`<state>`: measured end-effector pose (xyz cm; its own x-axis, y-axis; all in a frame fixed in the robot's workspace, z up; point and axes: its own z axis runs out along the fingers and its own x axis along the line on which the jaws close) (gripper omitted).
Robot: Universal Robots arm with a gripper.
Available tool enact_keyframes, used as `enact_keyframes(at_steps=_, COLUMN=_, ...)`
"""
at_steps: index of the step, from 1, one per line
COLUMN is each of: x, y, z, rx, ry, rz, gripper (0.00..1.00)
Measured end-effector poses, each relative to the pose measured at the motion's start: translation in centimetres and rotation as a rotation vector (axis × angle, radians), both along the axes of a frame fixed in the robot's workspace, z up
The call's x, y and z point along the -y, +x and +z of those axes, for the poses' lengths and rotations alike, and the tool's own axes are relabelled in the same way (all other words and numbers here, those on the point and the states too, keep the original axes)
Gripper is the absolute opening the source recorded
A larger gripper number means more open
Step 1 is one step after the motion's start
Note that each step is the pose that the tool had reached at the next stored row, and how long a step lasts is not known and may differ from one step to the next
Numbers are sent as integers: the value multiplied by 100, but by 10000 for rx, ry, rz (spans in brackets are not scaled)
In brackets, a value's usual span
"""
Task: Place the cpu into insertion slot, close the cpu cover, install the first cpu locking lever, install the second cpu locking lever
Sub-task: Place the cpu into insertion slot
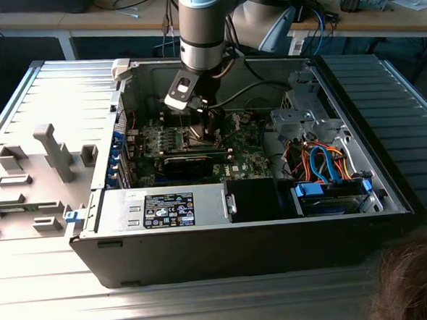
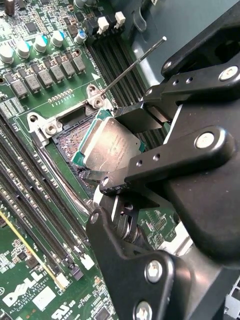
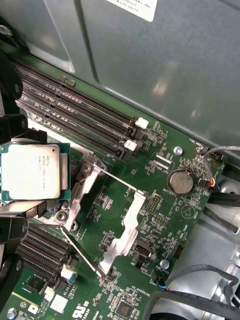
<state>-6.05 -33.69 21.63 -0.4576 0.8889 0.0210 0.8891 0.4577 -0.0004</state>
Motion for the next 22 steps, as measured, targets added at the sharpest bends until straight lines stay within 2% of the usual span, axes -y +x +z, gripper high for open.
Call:
enact_keyframes(at_steps=6, x=0, y=0, z=-4, rx=0, ry=1, rz=-328, gripper=54)
enact_keyframes(at_steps=22, x=0, y=0, z=-11, rx=1, ry=1, rz=-885, gripper=54)
